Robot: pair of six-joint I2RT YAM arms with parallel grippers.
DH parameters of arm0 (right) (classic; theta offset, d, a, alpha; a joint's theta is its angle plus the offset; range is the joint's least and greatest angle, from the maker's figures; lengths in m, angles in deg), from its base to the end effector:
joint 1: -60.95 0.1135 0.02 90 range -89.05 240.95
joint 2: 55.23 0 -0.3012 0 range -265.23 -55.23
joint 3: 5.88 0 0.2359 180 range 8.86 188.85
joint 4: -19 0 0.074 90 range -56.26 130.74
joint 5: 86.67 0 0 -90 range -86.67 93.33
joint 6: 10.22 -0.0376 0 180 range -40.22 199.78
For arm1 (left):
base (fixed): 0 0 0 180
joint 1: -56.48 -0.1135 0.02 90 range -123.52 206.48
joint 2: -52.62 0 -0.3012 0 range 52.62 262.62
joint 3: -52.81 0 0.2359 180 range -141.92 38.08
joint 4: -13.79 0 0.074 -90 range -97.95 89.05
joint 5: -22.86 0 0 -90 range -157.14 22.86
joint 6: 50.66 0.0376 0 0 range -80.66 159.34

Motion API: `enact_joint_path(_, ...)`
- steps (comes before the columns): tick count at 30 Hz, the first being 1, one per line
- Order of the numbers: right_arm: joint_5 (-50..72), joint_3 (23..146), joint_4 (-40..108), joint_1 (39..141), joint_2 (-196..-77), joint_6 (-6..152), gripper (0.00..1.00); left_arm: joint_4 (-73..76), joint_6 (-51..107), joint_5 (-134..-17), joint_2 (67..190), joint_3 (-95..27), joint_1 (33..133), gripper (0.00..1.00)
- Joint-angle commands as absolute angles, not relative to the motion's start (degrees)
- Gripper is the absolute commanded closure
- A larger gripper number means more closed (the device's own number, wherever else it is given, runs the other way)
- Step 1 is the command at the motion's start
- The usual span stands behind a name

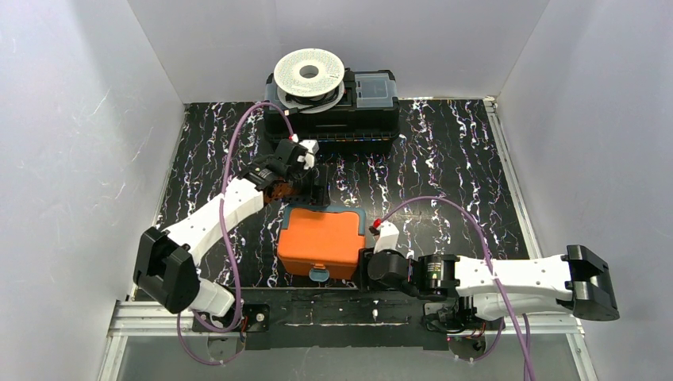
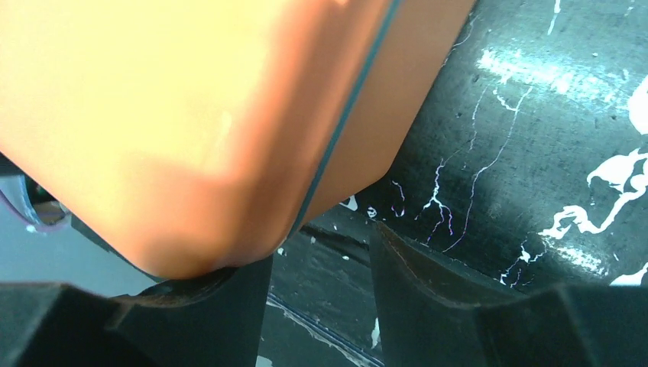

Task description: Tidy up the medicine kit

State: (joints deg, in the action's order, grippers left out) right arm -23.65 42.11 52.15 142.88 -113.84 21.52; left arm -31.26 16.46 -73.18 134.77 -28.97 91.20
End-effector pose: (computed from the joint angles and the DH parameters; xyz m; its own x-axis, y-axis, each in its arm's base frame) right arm 0.0411 0.1685 0.2528 -0.7624 0.0219 -0.6468 -0.3574 0.8189 0.4490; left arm 0.2385 -0.1701 0.3310 -0.7832 0.0723 -0.6175 0.3501 0.8720 -0.3420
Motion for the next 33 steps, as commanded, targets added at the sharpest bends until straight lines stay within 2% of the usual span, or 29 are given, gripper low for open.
enact_joint_path(1,-34.9,45.1,51.2,143.0,-113.0,14.1,0.42,-35.4,15.6,-74.3,130.3,-24.8,90.2,0.26)
enact_joint_path(12,-39.7,49.7,49.5,140.0,-115.7,14.6,0.37,-37.6,13.7,-73.8,125.5,-21.1,89.4,0.26)
enact_joint_path(23,-28.3,51.9,41.1,129.7,-119.6,20.9,0.37,-40.9,11.7,-72.0,120.5,-18.4,88.9,0.24)
enact_joint_path(33,-14.5,61.5,39.7,122.8,-129.6,30.8,0.37,-45.8,9.2,-67.9,111.5,-14.5,88.5,0.22)
